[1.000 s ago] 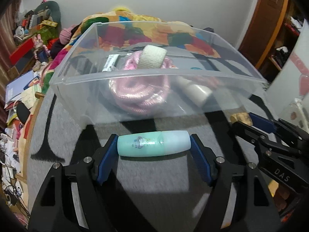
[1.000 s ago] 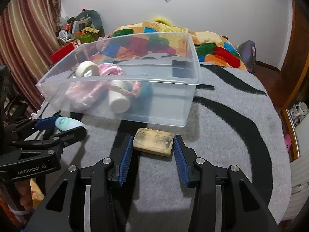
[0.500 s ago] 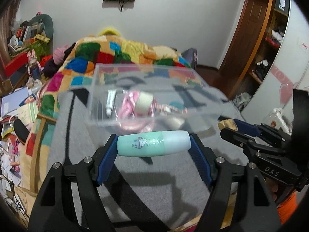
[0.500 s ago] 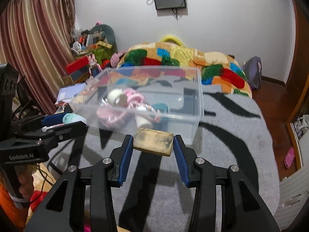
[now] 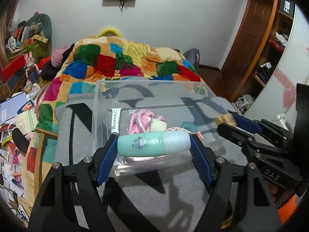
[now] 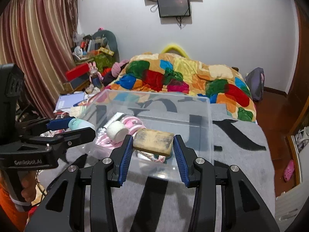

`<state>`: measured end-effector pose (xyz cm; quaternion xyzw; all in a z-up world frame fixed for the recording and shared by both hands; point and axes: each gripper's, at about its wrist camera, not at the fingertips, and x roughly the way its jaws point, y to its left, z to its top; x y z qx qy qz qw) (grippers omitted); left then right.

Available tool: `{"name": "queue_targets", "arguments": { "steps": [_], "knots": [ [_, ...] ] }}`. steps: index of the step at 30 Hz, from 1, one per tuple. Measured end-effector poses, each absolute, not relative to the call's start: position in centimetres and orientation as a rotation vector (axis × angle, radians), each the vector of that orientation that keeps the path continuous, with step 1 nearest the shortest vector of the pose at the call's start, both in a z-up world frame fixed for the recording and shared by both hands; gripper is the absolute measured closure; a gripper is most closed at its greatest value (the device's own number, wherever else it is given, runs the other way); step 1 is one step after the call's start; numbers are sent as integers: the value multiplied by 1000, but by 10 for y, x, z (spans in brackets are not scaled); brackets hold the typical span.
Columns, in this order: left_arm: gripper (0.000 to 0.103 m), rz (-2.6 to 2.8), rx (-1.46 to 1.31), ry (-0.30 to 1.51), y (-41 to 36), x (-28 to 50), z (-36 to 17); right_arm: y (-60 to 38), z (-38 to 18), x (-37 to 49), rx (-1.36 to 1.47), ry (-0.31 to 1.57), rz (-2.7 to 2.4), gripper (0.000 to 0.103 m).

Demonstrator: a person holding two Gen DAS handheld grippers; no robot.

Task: Organize objects
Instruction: 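Release the green bottle into the box with the left tool while the right drops the block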

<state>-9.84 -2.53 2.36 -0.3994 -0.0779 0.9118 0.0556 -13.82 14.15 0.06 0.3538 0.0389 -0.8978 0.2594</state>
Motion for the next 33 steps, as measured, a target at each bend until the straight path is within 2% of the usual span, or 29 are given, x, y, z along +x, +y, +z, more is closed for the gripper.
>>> {"name": "queue_targets", "arguments": {
  "steps": [7, 17, 20, 27, 30, 33],
  "knots": [
    [30, 2704, -1288, -256, -26, -114, 4, 131, -26, -157, 1042, 118, -2396, 64],
    [28, 2717, -1223, -240, -22, -104, 17, 134, -13, -149, 1019, 107, -2363, 62],
    [28, 2738, -1161, -225, -22, -93, 27, 139, -1, -138, 970, 99, -2376, 53],
    [14, 2833, -991, -163, -22, -58, 41, 152, 16, -106, 861, 122, -2434, 30],
    [12, 2847, -955, -161, -21, -46, 40, 158, 17, -93, 838, 124, -2452, 21],
    [11, 2857, -936, -154, -20, -37, 37, 164, 16, -83, 836, 118, -2460, 21]
  ]
}}
